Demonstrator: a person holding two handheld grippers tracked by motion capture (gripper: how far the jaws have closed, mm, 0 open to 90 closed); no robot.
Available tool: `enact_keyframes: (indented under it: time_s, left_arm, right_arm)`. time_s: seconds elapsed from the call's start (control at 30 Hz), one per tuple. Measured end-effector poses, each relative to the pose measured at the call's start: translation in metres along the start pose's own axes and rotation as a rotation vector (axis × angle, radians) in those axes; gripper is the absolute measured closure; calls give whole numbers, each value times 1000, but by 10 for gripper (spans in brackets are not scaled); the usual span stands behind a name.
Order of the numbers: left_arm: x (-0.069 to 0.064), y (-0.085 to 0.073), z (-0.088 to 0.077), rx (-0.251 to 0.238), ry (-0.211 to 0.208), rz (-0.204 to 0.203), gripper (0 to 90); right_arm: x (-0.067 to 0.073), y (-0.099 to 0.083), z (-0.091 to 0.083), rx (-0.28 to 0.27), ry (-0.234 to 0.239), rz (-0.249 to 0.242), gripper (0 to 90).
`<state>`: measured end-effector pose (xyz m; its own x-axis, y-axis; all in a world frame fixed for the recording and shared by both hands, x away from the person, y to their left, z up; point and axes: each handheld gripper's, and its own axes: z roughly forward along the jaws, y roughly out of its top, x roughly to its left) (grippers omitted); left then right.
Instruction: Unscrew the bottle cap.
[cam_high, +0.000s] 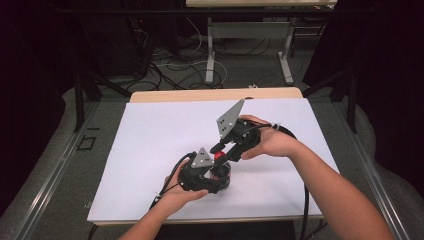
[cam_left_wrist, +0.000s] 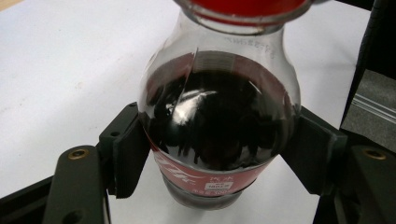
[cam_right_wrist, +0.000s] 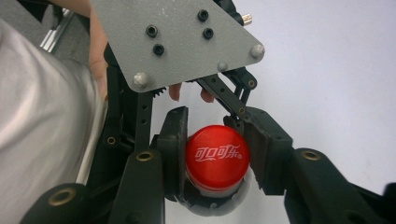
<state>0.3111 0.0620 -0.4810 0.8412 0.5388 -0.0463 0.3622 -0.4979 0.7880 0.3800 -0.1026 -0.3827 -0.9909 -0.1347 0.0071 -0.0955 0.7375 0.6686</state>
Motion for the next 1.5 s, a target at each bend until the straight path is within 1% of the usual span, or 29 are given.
enact_keyframes:
  time_s: [0.03, 0.07, 0.1, 0.13, 0.2, 0.23, 0.27, 0.3, 0.33, 0.37, 0.4, 0.43, 0.47, 0.6, 0.67, 0.7, 0.83, 1.0, 1.03, 1.1, 1.13, 1.17, 1.2, 1.23, 1.27, 1.3, 1.37, 1.43, 1.5]
  left_arm:
    - [1, 0, 0, -1, 0, -2, 303]
    - [1, 0, -1, 0, 2, -6, 303]
    - [2, 0, -1, -1, 2, -11, 303]
    - [2, 0, -2, 1, 7, -12, 303]
    - [4, 0, -2, -4, 14, -19, 303]
    - [5, 0, -2, -5, 17, -21, 303]
    - [5, 0, -2, -5, 19, -25, 303]
    - [5, 0, -3, -2, 24, -20, 303]
    - [6, 1, -4, 17, 14, -22, 303]
    - [6, 0, -3, 4, 25, -23, 303]
    - [6, 0, -3, 9, 25, -22, 303]
    - [6, 0, -3, 9, 23, -21, 303]
    - [6, 0, -3, -2, 29, -31, 303]
    - [4, 1, -3, 5, 23, -33, 303]
    - [3, 0, -2, -8, 31, -34, 303]
    - [3, 0, -2, -10, 30, -42, 303]
    - [3, 0, -3, -7, 34, -38, 303]
    - [6, 0, -4, 6, 36, -20, 303]
    - [6, 0, -4, 5, 38, -17, 303]
    - [5, 0, -3, 3, 33, -26, 303]
    - [5, 0, -3, 2, 29, -29, 303]
    - [4, 0, -3, 2, 24, -29, 303]
    - [4, 0, -3, 1, 24, -34, 303]
    - [4, 0, -4, 6, 23, -22, 303]
    - [3, 1, -4, 5, 20, -20, 303]
    - [3, 1, -3, -3, 18, -23, 303]
    - [1, 1, -5, 21, -2, -20, 303]
    - [-1, 1, -3, 6, 3, -16, 303]
    - [0, 1, -4, 16, -8, -17, 303]
  right_arm:
    - [2, 1, 0, -14, -45, 68, 472]
    - [5, 2, -1, -16, -82, 119, 453]
    - [5, 2, -1, -16, -82, 119, 453]
    - [11, 4, -1, -13, -147, 185, 444]
    - [14, 6, -1, -11, -170, 217, 444]
    - [18, 7, 0, -15, -189, 273, 444]
    - [25, 10, 2, 2, -274, 332, 457]
    - [27, 11, 2, -2, -303, 350, 460]
    - [31, 12, 3, -6, -354, 411, 480]
    - [31, 12, 3, -6, -354, 411, 480]
    - [37, 15, 3, -11, -384, 502, 498]
    - [37, 15, 3, -11, -384, 502, 498]
    - [41, 17, 6, -2, -470, 525, 523]
    - [46, 20, 12, -19, -519, 572, 536]
    - [47, 22, 14, -13, -511, 597, 557]
    - [47, 22, 16, -13, -549, 597, 606]
    - [47, 22, 16, -16, -545, 597, 613]
    - [40, 19, 13, -15, -473, 554, 617]
    - [35, 17, 11, -6, -401, 479, 618]
    - [32, 15, 10, -12, -375, 448, 618]
    - [24, 12, 7, -9, -301, 374, 618]
    - [24, 12, 7, -9, -301, 374, 618]
    - [18, 9, 4, -8, -225, 308, 618]
    - [18, 9, 4, -8, -225, 308, 618]
    - [13, 8, 2, -9, -170, 231, 618]
    - [13, 8, 2, -9, -170, 231, 618]
    - [8, 6, 0, -11, -110, 143, 617]
    - [2, 3, -2, -13, -35, 41, 617]
    - [1, 3, -2, -15, -23, 33, 616]
